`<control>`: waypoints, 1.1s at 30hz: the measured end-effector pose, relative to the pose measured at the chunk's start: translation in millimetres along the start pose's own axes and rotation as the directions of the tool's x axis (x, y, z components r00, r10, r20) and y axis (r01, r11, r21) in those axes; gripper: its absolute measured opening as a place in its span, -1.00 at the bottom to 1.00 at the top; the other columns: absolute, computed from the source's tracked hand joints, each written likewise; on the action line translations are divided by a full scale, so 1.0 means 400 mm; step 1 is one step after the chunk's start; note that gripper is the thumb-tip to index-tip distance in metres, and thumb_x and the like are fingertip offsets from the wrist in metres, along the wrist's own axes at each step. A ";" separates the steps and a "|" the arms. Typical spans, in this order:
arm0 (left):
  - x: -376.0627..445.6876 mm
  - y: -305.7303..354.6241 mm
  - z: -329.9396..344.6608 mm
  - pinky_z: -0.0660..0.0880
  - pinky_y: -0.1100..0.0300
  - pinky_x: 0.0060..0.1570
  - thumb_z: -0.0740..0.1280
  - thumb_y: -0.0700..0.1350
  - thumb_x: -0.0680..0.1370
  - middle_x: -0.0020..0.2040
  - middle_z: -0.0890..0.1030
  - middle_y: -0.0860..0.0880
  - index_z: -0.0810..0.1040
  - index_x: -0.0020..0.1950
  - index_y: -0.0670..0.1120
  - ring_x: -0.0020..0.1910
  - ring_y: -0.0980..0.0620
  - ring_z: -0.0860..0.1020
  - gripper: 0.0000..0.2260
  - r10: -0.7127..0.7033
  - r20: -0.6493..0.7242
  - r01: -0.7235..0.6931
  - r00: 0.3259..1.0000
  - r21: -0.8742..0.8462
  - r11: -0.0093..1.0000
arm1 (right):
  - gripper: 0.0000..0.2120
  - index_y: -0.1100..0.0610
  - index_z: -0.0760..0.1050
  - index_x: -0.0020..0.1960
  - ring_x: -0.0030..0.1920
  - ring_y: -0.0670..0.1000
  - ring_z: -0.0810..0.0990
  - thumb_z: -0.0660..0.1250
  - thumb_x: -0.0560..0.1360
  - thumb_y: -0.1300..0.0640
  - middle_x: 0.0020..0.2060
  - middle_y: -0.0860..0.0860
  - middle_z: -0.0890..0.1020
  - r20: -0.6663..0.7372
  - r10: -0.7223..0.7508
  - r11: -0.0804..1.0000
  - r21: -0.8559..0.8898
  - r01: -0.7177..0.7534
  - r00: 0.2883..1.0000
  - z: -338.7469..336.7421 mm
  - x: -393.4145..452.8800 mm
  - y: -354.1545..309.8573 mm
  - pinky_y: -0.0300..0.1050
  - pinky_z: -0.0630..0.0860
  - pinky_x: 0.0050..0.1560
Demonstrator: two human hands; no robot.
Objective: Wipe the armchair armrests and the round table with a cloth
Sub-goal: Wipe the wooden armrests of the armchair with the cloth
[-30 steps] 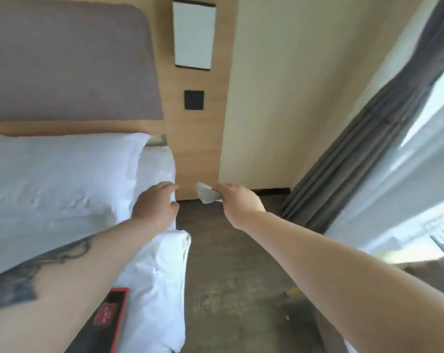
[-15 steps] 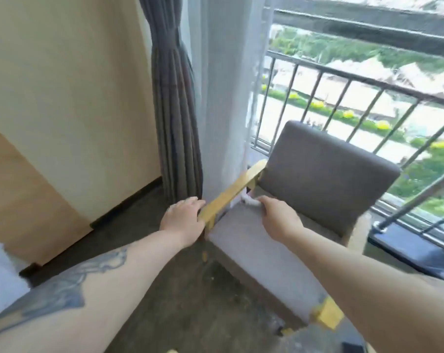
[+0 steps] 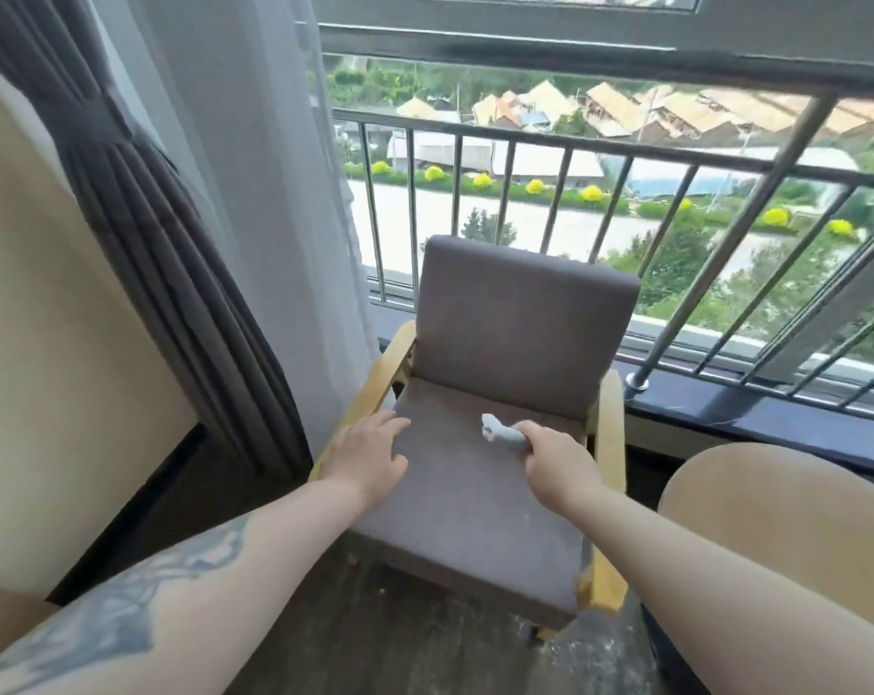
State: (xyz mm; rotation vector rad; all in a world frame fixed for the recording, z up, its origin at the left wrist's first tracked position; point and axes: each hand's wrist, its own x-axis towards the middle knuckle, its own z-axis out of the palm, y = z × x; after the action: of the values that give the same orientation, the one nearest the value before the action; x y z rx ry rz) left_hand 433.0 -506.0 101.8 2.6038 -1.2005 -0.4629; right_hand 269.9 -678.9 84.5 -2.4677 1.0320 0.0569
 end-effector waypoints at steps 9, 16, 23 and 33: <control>0.036 -0.258 0.106 0.21 0.05 0.42 0.19 -0.09 0.55 0.50 0.25 0.09 0.29 0.48 0.07 0.45 0.03 0.26 -0.52 -0.067 0.192 0.074 0.979 -0.033 0.997 | -0.63 -0.08 0.43 0.24 0.01 0.16 0.56 0.12 0.53 0.23 0.07 0.05 0.62 0.110 0.080 0.996 0.042 -0.085 0.991 0.210 0.076 -0.093 -0.01 0.49 -0.07; 0.102 -0.379 0.132 0.26 0.09 0.37 0.20 -0.12 0.56 0.48 0.30 0.07 0.32 0.46 0.02 0.41 0.00 0.32 -0.55 -0.111 0.278 0.117 0.954 -0.005 0.993 | -0.60 -0.09 0.45 0.23 0.00 0.17 0.56 0.12 0.50 0.25 0.05 0.05 0.62 0.217 0.107 0.987 0.092 -0.129 0.970 0.339 0.159 -0.164 -0.02 0.49 -0.09; 0.293 -0.435 0.129 0.23 0.11 0.40 0.18 -0.16 0.56 0.50 0.26 0.08 0.31 0.47 0.03 0.44 0.00 0.28 -0.55 -0.139 0.258 0.147 0.956 -0.012 0.989 | -0.60 -0.09 0.43 0.25 0.02 0.14 0.55 0.09 0.51 0.24 0.06 0.02 0.61 0.244 0.139 0.981 0.095 -0.166 0.960 0.391 0.316 -0.177 -0.05 0.45 -0.11; 0.629 -0.563 0.149 0.23 0.04 0.43 0.17 -0.18 0.59 0.50 0.26 0.06 0.29 0.48 0.02 0.47 0.03 0.24 -0.55 0.039 0.370 -0.011 0.928 -0.079 0.997 | -0.57 -0.11 0.39 0.35 0.14 0.07 0.53 0.07 0.56 0.21 0.19 -0.07 0.58 0.248 0.313 0.922 0.150 -0.356 0.917 0.527 0.446 -0.273 -0.08 0.45 0.03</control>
State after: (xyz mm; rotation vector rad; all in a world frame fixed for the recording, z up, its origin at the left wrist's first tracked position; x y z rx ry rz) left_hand 720.7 -560.9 -76.4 2.5030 -1.2917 -1.0126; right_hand 501.2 -640.1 -97.7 -2.0348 1.2859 0.3173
